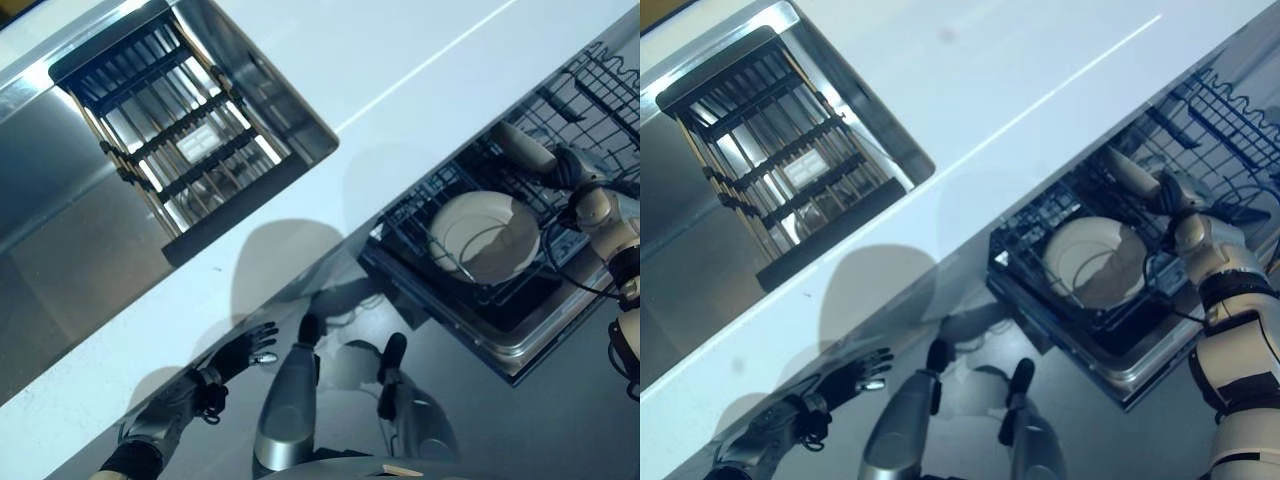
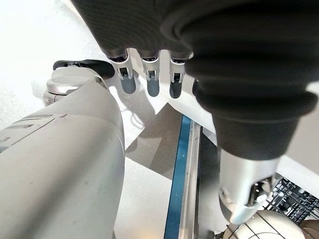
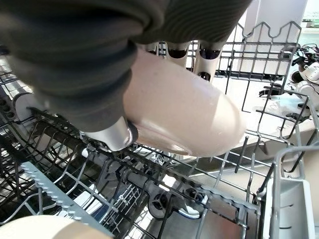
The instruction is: Pick up plates and place into dishwasher.
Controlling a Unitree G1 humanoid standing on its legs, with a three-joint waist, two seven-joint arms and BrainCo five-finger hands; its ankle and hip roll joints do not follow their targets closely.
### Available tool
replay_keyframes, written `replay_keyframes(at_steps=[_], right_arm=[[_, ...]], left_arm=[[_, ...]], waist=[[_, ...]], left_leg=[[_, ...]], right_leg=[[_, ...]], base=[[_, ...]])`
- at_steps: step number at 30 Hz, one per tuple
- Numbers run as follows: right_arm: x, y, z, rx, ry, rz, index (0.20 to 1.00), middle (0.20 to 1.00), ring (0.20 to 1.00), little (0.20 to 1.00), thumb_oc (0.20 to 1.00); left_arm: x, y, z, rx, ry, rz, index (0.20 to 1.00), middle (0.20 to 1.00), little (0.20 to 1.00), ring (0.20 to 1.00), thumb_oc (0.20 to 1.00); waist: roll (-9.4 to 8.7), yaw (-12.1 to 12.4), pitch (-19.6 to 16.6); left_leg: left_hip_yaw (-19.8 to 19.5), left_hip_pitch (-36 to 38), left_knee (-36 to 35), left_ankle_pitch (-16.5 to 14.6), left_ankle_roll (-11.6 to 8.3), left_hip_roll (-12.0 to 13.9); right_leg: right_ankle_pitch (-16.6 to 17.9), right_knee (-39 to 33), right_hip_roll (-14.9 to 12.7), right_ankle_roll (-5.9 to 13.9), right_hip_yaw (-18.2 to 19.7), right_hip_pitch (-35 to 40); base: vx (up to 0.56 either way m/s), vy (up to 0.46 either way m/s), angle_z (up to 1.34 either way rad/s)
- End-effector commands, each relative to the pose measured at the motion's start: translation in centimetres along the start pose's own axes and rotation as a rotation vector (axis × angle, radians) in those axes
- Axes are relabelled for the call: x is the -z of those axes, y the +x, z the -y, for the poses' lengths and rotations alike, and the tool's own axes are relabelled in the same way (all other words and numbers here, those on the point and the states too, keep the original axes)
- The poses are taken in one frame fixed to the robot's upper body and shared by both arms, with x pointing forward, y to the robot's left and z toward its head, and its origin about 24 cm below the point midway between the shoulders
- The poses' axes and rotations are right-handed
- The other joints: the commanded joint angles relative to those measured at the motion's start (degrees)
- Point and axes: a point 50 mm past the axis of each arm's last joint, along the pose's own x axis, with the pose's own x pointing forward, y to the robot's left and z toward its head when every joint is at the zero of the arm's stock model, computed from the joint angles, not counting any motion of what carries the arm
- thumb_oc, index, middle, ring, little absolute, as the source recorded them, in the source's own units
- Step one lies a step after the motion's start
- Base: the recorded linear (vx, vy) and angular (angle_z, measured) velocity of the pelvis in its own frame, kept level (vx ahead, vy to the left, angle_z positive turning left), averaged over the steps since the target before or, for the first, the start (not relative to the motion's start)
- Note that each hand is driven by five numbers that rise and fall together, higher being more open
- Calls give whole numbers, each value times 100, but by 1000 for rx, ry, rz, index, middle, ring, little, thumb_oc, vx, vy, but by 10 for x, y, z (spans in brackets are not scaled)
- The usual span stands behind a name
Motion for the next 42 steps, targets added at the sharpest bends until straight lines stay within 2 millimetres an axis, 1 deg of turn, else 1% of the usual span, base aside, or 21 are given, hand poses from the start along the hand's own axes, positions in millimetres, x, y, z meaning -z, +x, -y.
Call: replay_keyframes(at_steps=[1,9,14,17,20,24,27,30,33,34,35,36,38,39,40,42], right_arm=[[5,2,33,130,57,-39,1000,1000,1000,1000,1000],[7,1,31,130,81,-48,1000,1000,1000,1000,1000],[9,0,31,133,90,-42,1000,1000,1000,1000,1000],[8,0,32,144,107,-31,1000,1000,1000,1000,1000],[9,-2,31,165,161,-15,1000,1000,1000,1000,1000],[10,-8,34,209,312,44,1000,1000,1000,1000,1000],[12,-16,31,220,404,103,1000,1000,1000,1000,1000],[15,-26,26,218,504,153,1000,1000,1000,1000,1000],[16,-39,18,225,696,225,1000,1000,1000,1000,1000],[16,-40,16,225,713,233,1000,1000,1000,1000,1000],[12,-46,10,221,799,282,1000,1000,1000,1000,1000],[11,-50,9,226,852,305,1000,1000,1000,1000,1000],[9,-59,5,231,981,352,1000,1000,1000,1000,1000],[11,-65,1,235,1059,367,1000,1000,1000,1000,1000],[13,-68,-1,248,1108,373,1000,1000,1000,1000,1000],[23,-77,-11,291,1312,369,1000,1000,1000,1000,1000]], left_arm=[[-9,-7,-1,17,42,40,1000,1000,1000,1000,1000],[-9,-6,-1,10,33,47,1000,1000,1000,1000,1000],[-5,-8,0,11,29,35,1000,1000,1000,1000,1000],[-3,-8,0,14,27,31,1000,1000,1000,1000,1000],[-1,-9,1,12,18,29,1000,1000,1000,1000,1000],[7,-12,2,-1,-2,21,1000,1000,1000,1000,1000],[13,-15,2,-26,-28,15,1000,1000,1000,1000,1000],[21,-18,2,-55,-53,9,1000,1000,1000,1000,1000],[32,-18,3,-97,-101,-8,1000,1000,1000,1000,1000],[34,-18,4,-100,-105,-12,1000,1000,1000,1000,1000],[43,-19,6,-118,-123,-35,1000,1000,1000,1000,1000],[48,-20,7,-130,-129,-51,1000,1000,1000,1000,1000],[64,-23,12,-165,-144,-88,1000,1000,1000,1000,1000],[71,-25,14,-187,-159,-107,1000,1000,1000,1000,1000],[74,-26,15,-197,-164,-118,1000,1000,1000,1000,1000],[87,-28,18,-227,-169,-163,1000,1000,1000,1000,1000]], waist=[[-50,10,-229],[-66,-13,-212],[-79,-17,-223],[-92,-26,-243],[-109,-53,-276],[-164,-129,-374],[-223,-221,-476],[-268,-324,-570],[-284,-481,-677],[-290,-490,-690],[-317,-579,-781],[-343,-609,-829],[-393,-707,-964],[-406,-765,-1033],[-410,-782,-1059],[-399,-869,-1173]], left_leg=[[-202,-524,-553,973,-92,219],[-183,-463,-541,918,-60,178],[-167,-406,-551,900,-51,185],[-155,-355,-595,895,-45,181],[-131,-263,-638,874,-41,184],[-78,-76,-704,821,-19,183],[-31,67,-741,776,-5,191],[40,218,-759,725,15,199],[101,380,-743,670,13,236],[108,410,-748,662,15,236],[138,521,-755,609,29,235],[156,589,-760,576,46,228],[205,709,-768,513,77,219],[242,762,-768,484,83,229],[261,784,-763,470,81,237],[311,883,-748,407,79,252]], right_leg=[[-498,462,-423,224,92,226],[-498,455,-425,203,137,257],[-499,434,-424,195,141,312],[-499,403,-422,199,154,357],[-499,368,-429,204,157,435],[-497,320,-435,211,198,579],[-487,266,-436,228,250,686],[-471,221,-445,246,298,792],[-487,247,-442,241,371,891],[-491,247,-443,242,382,906],[-508,252,-450,245,426,953],[-509,243,-458,248,456,982],[-501,223,-465,258,538,1024],[-501,211,-465,266,580,1057],[-504,208,-466,268,597,1077],[-530,220,-459,279,651,1136]], base=[[0,0,0],[0,0,0],[0,0,0],[0,0,0],[12,35,-3],[38,45,-5],[54,52,-5],[39,70,0],[63,93,-14],[115,85,-12],[113,68,-9],[146,80,-4],[111,46,-14],[86,30,-26],[94,34,-23],[98,42,-17]])
